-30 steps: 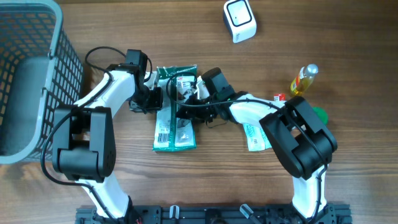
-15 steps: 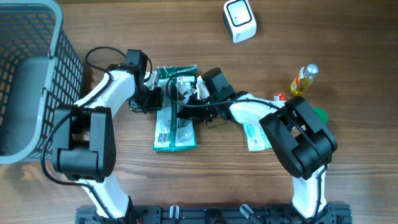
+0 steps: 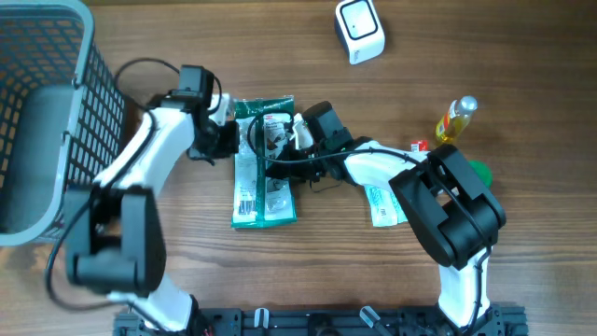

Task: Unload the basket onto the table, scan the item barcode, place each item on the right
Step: 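Release left gripper and raise it back toward the basket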

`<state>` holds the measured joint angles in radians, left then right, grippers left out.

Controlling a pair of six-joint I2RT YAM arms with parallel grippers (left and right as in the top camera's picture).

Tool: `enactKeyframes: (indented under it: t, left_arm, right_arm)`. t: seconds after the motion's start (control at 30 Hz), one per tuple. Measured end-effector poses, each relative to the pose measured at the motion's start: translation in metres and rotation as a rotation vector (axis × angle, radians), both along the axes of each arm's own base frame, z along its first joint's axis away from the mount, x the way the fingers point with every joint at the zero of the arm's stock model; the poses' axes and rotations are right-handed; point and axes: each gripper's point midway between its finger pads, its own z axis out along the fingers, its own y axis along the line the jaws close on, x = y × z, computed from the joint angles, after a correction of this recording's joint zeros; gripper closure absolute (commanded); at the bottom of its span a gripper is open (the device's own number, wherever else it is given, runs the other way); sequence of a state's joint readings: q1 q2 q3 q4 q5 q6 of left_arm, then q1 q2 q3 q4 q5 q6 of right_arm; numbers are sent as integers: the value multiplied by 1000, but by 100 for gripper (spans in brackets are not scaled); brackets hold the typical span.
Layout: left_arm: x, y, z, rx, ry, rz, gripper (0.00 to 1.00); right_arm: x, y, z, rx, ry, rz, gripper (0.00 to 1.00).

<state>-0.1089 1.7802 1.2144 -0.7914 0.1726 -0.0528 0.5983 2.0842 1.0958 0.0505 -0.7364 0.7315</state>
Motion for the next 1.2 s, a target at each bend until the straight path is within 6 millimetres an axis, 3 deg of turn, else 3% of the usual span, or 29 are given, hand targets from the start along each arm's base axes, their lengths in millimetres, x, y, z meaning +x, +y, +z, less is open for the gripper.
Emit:
enactKeyframes:
  t: [0.07, 0.13, 0.33, 0.6, 0.63, 0.73, 0.77, 1.2]
  left_arm:
    - [9, 8, 29, 39, -94, 13, 94]
    - [12, 16, 40, 83, -132, 32, 90]
    - [16, 49, 41, 199, -145, 121, 86]
    - [16, 76, 42, 218, -140, 176, 91]
    - [16, 77, 42, 219, -141, 174, 86]
    - [17, 76, 42, 223, -146, 159, 40]
    - [17, 76, 42, 225, -146, 154, 0]
    - [13, 76, 40, 227, -128, 148, 0]
  right_arm:
    - [0, 0, 0, 0, 0, 0, 96]
    - [0, 0, 0, 0, 0, 0, 96]
    - [0, 0, 0, 0, 0, 0, 96]
    - [0, 0, 0, 0, 0, 0, 96]
    - [0, 0, 0, 0, 0, 0, 96]
    - [0, 0, 0, -1, 0, 0, 96]
    - [0, 0, 0, 0, 0, 0, 96]
    - [0, 0, 0, -1, 0, 0, 96]
